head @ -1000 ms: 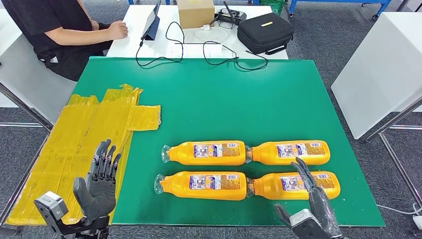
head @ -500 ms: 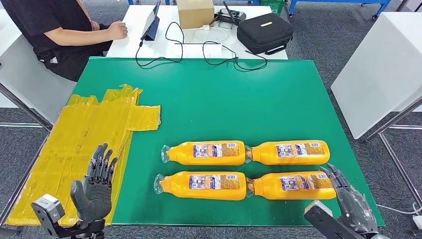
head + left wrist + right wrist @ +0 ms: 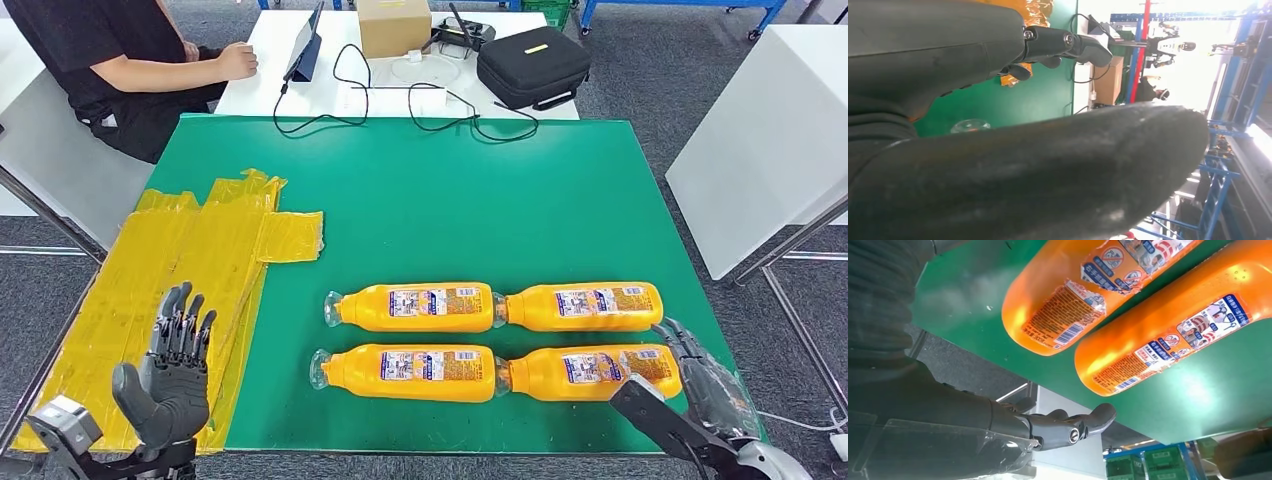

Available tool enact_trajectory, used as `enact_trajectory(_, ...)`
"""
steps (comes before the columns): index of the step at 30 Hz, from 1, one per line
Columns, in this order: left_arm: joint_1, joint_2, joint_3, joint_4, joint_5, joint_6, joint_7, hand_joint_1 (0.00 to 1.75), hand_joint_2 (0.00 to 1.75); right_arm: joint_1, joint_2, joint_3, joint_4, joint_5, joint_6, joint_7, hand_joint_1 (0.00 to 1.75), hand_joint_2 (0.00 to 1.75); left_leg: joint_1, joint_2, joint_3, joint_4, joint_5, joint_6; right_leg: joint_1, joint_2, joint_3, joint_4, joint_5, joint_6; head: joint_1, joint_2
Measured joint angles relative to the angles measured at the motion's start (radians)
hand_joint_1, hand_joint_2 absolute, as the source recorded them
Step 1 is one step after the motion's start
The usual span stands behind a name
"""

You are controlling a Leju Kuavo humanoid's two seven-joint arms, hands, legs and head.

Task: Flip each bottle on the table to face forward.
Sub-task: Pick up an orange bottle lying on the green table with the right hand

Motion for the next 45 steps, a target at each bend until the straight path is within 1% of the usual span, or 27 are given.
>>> enact_trajectory(6, -0.001, -0.02, 0.017, -0.008, -0.017, -0.002, 0.015, 0.0, 0.0, -0.016, -0.005, 0.021, 0.024, 0.035, -0.001, 0.012, 0.0, 1.75, 0.0, 0.0, 0.0, 0.0, 0.0, 0.0, 0.0, 0.0, 0.0, 0.0, 0.0, 0.0, 0.0, 0.0)
enact_trajectory(12, -0.001, -0.031, 0.026, -0.008, -0.018, -0.003, 0.016, 0.0, 0.0, -0.024, -0.02, 0.051, 0.045, 0.04, -0.001, 0.017, 0.0, 1.75, 0.0, 0.0, 0.0, 0.0, 0.0, 0.0, 0.0, 0.0, 0.0, 0.0, 0.0, 0.0, 0.0, 0.0)
enact_trajectory(20, -0.006, -0.032, 0.026, -0.008, -0.019, 0.002, 0.03, 0.0, 0.0, -0.039, -0.11, 0.121, 0.107, 0.026, -0.006, 0.031, 0.0, 1.75, 0.0, 0.0, 0.0, 0.0, 0.0, 0.0, 0.0, 0.0, 0.0, 0.0, 0.0, 0.0, 0.0, 0.0)
enact_trajectory(28, -0.028, -0.031, 0.026, 0.005, -0.012, 0.013, 0.031, 0.0, 0.0, -0.071, -0.181, 0.205, 0.198, 0.011, -0.014, 0.08, 0.0, 1.75, 0.0, 0.0, 0.0, 0.0, 0.0, 0.0, 0.0, 0.0, 0.0, 0.0, 0.0, 0.0, 0.0, 0.0)
enact_trajectory(34, -0.045, -0.029, 0.024, 0.018, -0.009, 0.017, 0.031, 0.0, 0.0, -0.113, -0.193, 0.254, 0.251, 0.021, -0.016, 0.1, 0.0, 1.75, 0.0, 0.0, 0.002, 0.0, 0.0, 0.0, 0.0, 0.0, 0.001, 0.0, 0.0, 0.0, 0.0, 0.0)
enact_trajectory(40, -0.056, -0.029, 0.022, 0.027, -0.009, 0.019, 0.033, 0.0, 0.0, -0.173, -0.193, 0.3, 0.301, 0.048, 0.017, 0.109, 0.0, 1.75, 0.0, 0.002, 0.007, 0.0, 0.0, 0.0, 0.0, 0.001, 0.004, 0.0, 0.0, 0.0, 0.0, 0.0)
enact_trajectory(41, -0.056, -0.029, 0.022, 0.027, -0.009, 0.019, 0.033, 0.0, 0.0, -0.18, -0.193, 0.305, 0.307, 0.049, 0.019, 0.11, 0.35, 1.75, 0.0, 0.002, 0.007, 0.0, -0.001, 0.0, 0.0, 0.001, 0.004, 0.0, 0.0, 0.0, 0.0, 0.0)
enact_trajectory(44, -0.057, -0.029, 0.022, 0.028, -0.009, 0.02, 0.033, 0.0, 0.0, -0.194, -0.193, 0.315, 0.321, 0.051, 0.021, 0.11, 1.62, 1.75, 0.0, 0.002, 0.008, 0.0, -0.001, 0.0, 0.001, 0.001, 0.005, 0.0, 0.0, 0.0, 0.0, 0.0)
enact_trajectory(45, -0.057, -0.029, 0.022, 0.028, -0.009, 0.021, 0.033, 0.0, 0.0, -0.197, -0.193, 0.319, 0.325, 0.052, 0.023, 0.11, 1.71, 1.75, 0.0, 0.002, 0.008, 0.0, -0.001, 0.0, 0.001, 0.001, 0.005, 0.0, 0.0, 0.0, 0.0, 0.0)
